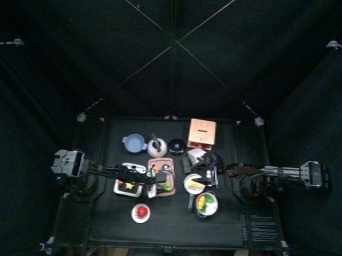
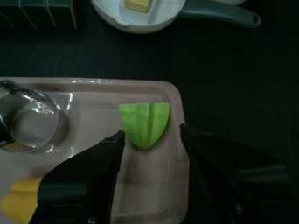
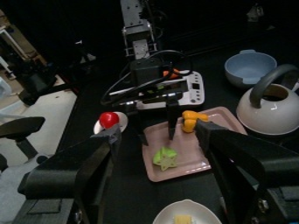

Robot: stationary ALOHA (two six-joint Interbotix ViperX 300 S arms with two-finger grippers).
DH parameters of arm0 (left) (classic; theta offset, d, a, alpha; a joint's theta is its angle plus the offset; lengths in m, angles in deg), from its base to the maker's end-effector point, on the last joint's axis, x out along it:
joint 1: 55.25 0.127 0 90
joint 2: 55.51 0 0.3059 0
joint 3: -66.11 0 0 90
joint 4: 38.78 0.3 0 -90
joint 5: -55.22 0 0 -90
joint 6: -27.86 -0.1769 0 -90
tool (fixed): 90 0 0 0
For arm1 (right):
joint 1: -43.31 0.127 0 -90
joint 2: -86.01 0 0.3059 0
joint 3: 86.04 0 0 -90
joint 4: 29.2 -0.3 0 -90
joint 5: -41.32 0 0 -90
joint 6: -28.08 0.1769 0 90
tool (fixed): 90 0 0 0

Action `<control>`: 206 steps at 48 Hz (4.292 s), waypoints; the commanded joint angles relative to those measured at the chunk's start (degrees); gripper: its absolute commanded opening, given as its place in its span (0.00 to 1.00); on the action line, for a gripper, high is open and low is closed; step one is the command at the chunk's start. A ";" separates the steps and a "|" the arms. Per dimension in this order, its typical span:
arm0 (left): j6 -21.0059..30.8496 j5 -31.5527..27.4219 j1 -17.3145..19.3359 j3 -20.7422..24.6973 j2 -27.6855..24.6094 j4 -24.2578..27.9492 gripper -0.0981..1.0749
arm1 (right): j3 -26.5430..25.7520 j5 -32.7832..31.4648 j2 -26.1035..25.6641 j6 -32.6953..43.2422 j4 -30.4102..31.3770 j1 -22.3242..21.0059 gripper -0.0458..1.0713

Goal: Grab starfruit top

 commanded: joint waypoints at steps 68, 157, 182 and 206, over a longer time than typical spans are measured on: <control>-0.09 -0.62 0.70 5.45 -6.94 4.13 0.82 | -1.49 0.44 -0.18 -0.44 -0.35 -0.26 0.92; 0.00 -2.37 0.18 5.98 -4.13 3.60 0.96 | -1.58 0.44 -0.18 -0.35 -0.35 -0.18 0.92; -0.09 -7.29 1.23 12.92 -8.70 10.02 0.97 | -1.41 0.44 -0.18 -0.35 -0.35 -0.18 0.92; 0.00 -6.94 1.41 12.92 -9.76 10.72 0.81 | -1.49 0.44 -0.18 -0.35 -0.26 -0.18 0.92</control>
